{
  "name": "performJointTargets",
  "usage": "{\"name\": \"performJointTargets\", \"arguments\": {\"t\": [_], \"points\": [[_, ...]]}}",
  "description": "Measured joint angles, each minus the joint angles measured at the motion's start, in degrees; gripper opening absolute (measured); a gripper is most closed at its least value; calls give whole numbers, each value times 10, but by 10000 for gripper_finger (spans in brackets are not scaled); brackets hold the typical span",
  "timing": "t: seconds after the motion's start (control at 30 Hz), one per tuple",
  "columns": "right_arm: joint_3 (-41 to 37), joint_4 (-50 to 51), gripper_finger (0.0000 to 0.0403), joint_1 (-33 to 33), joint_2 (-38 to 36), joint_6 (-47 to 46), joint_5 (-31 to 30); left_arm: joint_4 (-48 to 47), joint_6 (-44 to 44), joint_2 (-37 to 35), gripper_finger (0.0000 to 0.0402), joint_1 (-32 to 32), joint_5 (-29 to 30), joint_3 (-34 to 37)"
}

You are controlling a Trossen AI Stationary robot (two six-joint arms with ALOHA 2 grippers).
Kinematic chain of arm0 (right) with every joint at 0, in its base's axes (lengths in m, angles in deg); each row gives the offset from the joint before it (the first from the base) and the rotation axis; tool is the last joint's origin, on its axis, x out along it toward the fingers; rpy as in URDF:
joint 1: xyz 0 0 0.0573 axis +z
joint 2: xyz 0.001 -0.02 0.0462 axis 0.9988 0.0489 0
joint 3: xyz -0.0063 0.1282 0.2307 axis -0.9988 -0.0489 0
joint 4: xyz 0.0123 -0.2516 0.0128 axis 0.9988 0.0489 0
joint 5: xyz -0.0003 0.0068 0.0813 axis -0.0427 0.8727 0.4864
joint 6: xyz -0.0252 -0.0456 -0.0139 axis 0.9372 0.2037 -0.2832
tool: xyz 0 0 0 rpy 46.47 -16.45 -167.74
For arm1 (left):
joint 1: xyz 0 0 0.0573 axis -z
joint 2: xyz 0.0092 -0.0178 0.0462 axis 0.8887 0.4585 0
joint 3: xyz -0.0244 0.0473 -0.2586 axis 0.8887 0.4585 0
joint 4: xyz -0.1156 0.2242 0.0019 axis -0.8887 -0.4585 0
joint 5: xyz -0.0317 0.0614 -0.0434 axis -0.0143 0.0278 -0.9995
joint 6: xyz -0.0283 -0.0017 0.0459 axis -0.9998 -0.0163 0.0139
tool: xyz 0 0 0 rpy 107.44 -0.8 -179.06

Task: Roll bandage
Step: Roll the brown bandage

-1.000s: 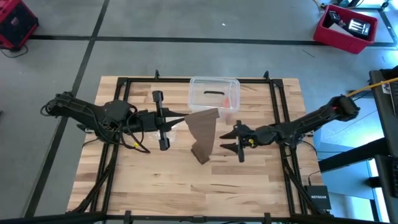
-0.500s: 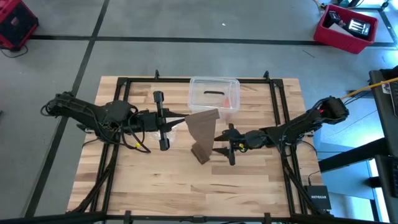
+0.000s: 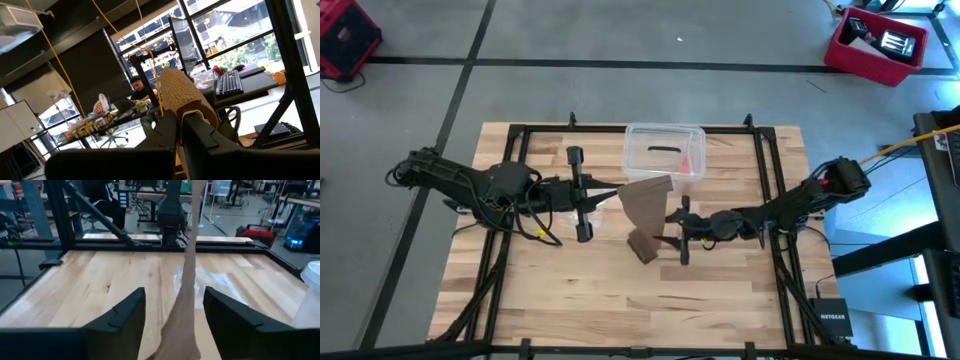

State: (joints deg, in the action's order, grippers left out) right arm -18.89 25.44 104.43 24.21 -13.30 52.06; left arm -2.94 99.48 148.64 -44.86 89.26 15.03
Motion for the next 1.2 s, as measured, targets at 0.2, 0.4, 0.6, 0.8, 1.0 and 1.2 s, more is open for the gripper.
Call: {"name": "performJointTargets", "arguments": {"t": [0.2, 0.4, 0.6, 0.8, 1.0, 1.2], "points": [[0, -41, 174, 0, 32, 93, -2, 1, -3, 0, 5, 0, 0, 0], [0, -46, 116, 3, 32, 109, 16, 16, 5, 0, 5, 0, 38, 0], [0, -44, 11, 32, 26, 110, 31, 36, 22, 0, 5, 0, 50, 0], [0, 10, 5, 59, -35, 110, 32, 36, 17, 0, 5, -11, 50, 0], [0, 144, 4, 73, -147, 110, 31, 37, 20, 0, 5, -21, 50, 0], [-1, 215, 3, 72, -224, 90, 38, 27, 29, 0, 5, -45, 51, 0]]}}
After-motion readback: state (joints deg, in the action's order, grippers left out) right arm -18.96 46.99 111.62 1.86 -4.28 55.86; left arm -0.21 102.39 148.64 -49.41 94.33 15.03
